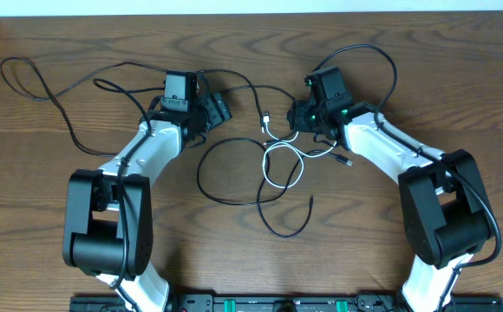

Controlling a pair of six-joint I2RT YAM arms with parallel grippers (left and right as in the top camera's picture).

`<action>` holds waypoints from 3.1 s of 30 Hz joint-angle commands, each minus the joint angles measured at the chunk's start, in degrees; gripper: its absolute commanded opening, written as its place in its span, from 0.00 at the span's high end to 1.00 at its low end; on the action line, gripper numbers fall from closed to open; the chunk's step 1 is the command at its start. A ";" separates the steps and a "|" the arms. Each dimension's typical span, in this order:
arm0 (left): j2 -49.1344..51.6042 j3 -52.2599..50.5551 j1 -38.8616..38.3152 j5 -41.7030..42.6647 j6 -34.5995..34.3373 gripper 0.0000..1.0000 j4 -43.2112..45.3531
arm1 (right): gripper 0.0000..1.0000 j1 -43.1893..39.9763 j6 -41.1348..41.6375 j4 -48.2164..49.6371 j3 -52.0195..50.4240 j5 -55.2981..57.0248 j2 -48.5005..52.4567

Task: Untangle cables

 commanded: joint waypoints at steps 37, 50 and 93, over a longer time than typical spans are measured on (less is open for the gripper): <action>-1.09 0.87 -0.07 0.42 0.98 0.15 -1.22 | 0.99 -0.57 -7.30 -7.45 0.74 1.11 -25.73; -1.09 0.87 -0.07 0.42 0.96 0.15 -1.25 | 0.99 -5.05 -9.60 -29.16 0.72 13.92 -31.10; -1.07 0.87 -0.13 0.66 0.94 0.15 -1.22 | 0.42 -5.27 -9.42 -12.81 0.68 -3.91 -2.23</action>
